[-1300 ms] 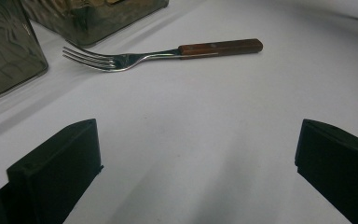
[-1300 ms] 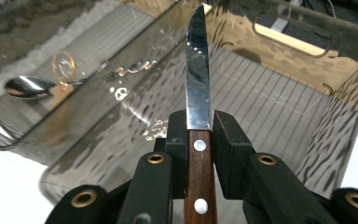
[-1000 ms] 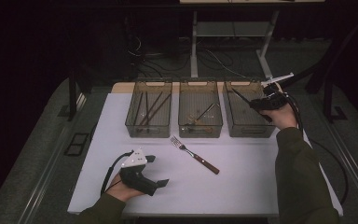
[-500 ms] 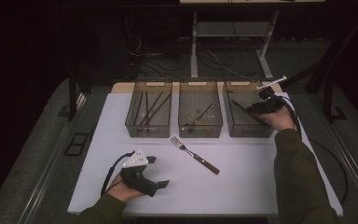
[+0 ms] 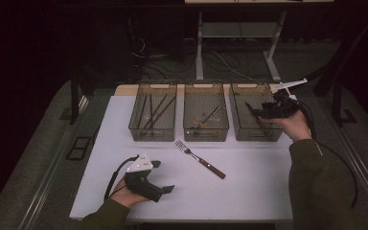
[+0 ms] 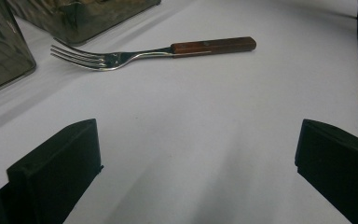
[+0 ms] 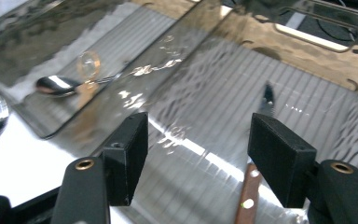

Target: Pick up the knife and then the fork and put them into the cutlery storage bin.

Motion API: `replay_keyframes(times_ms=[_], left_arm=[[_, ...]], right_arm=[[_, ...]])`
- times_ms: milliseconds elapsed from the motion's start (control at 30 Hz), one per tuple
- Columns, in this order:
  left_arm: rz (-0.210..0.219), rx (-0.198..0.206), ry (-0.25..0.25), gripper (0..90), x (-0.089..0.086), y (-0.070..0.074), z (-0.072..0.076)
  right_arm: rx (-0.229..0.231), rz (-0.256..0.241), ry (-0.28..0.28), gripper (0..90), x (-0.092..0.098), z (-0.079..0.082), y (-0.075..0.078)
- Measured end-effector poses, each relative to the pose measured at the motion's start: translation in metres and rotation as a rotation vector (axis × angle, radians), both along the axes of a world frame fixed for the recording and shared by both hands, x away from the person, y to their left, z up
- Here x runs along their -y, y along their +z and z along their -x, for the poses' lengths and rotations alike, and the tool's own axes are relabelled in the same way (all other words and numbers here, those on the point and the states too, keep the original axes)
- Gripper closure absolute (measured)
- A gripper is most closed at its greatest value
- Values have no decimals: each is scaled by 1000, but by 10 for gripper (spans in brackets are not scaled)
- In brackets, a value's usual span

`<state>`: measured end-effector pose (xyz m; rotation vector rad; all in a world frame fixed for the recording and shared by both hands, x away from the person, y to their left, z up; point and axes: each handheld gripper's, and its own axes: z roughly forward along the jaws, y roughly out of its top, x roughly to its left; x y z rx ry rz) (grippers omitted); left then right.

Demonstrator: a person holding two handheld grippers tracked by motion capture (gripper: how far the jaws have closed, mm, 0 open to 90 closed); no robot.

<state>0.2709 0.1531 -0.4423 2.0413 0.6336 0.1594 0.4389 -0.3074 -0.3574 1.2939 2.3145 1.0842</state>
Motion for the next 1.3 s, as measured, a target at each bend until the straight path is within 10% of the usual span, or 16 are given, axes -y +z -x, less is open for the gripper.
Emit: replay_keyframes(times_ms=[467,1300], left_arm=[[-3,-3,9,0,0,0,0],[-11,16,9,0,-2,2,1]], right_arm=[[61,-34,104,327,-19,54,6],[49,-67,228,280,-65,110,-41]])
